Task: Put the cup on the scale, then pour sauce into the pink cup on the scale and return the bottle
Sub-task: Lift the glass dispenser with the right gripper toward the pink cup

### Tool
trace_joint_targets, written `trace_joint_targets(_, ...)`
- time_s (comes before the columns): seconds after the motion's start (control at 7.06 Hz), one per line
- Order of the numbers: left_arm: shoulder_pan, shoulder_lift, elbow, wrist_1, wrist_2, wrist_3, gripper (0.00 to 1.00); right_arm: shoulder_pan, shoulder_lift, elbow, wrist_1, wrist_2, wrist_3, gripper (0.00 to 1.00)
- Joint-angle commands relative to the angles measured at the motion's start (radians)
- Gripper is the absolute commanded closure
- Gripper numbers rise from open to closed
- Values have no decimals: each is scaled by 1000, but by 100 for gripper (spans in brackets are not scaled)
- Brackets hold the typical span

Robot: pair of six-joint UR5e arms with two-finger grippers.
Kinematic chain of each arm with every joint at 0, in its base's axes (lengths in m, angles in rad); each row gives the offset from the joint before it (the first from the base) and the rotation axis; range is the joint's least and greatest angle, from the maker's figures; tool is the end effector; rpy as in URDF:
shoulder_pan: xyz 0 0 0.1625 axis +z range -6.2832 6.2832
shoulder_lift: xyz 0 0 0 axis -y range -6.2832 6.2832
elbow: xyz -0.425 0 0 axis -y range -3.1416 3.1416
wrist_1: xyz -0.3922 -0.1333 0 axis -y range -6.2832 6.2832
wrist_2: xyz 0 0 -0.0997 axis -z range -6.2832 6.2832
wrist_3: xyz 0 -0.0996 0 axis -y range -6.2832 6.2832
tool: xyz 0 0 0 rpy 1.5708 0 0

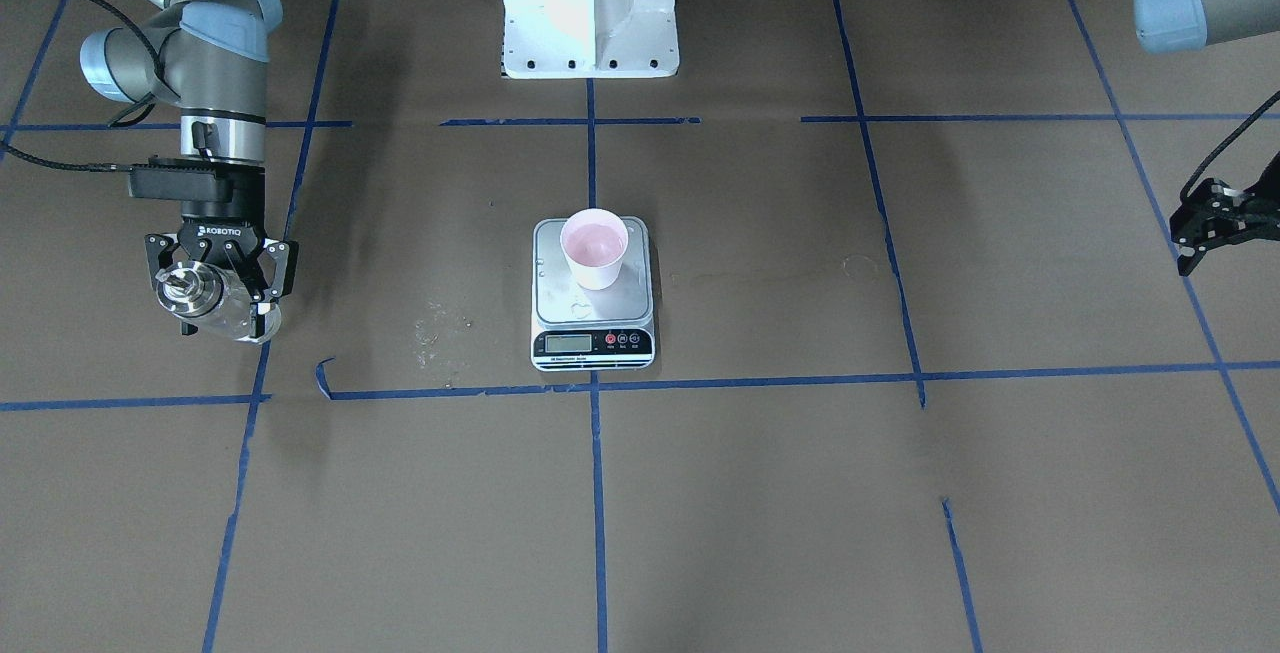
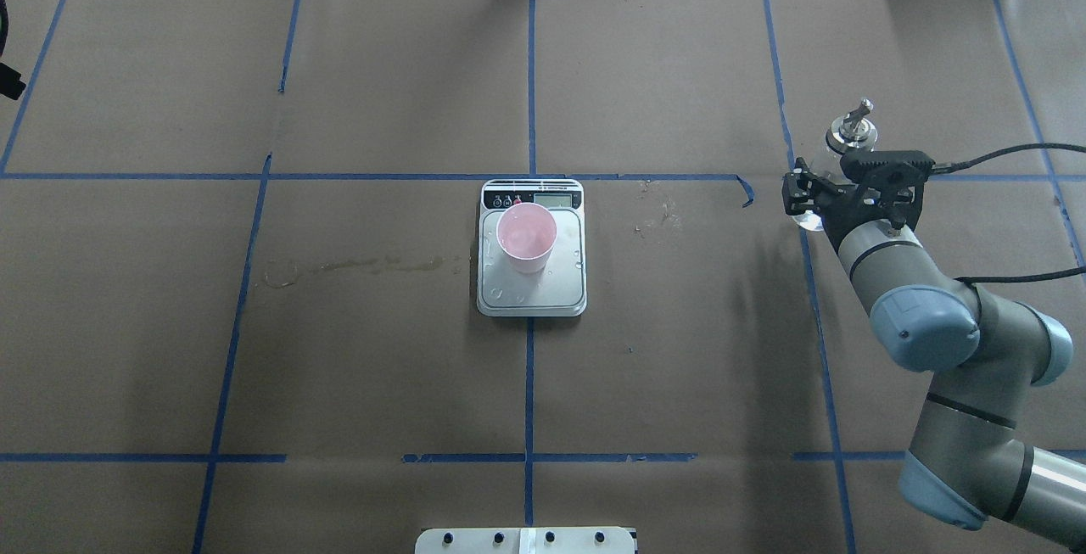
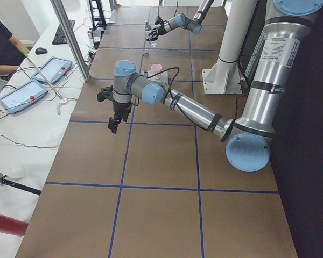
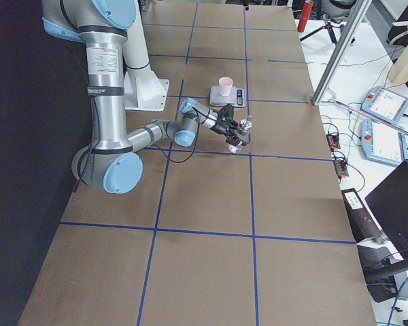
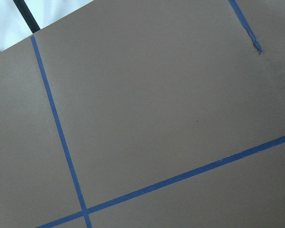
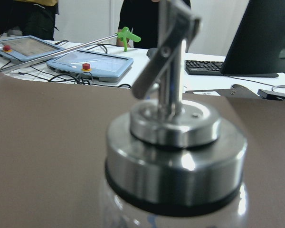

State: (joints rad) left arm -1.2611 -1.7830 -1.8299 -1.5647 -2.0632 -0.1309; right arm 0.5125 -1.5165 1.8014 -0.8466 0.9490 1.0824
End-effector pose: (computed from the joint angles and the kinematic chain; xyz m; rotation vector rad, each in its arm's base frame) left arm 0.0908 -0.5667 0.4336 0.3401 0.5730 0.2867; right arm -0.3603 -0.4223 0.4354 0.9665 -0.5838 0.3349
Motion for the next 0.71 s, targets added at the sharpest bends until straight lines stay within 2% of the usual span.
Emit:
trace_joint_targets(0.0, -4, 0, 0, 0, -2, 2, 0, 18, 21, 164, -177, 45, -139, 100)
trace_joint_targets(0.14, -12, 2, 0, -2, -2, 2, 0, 11, 112, 192, -334, 33, -166, 100)
trace_joint_targets(0.28, -23, 5, 3, -2, -2, 5, 0, -29, 192, 190, -409, 10, -168, 100)
trace_joint_targets(0.42, -43, 11, 20, -3, -5, 16, 0, -131, 212, 184, -413, -95, -191, 100)
trace_joint_targets(0.57, -64, 17, 35, -5, -6, 26, 0, -202, 258, 167, -417, -263, -358, 100)
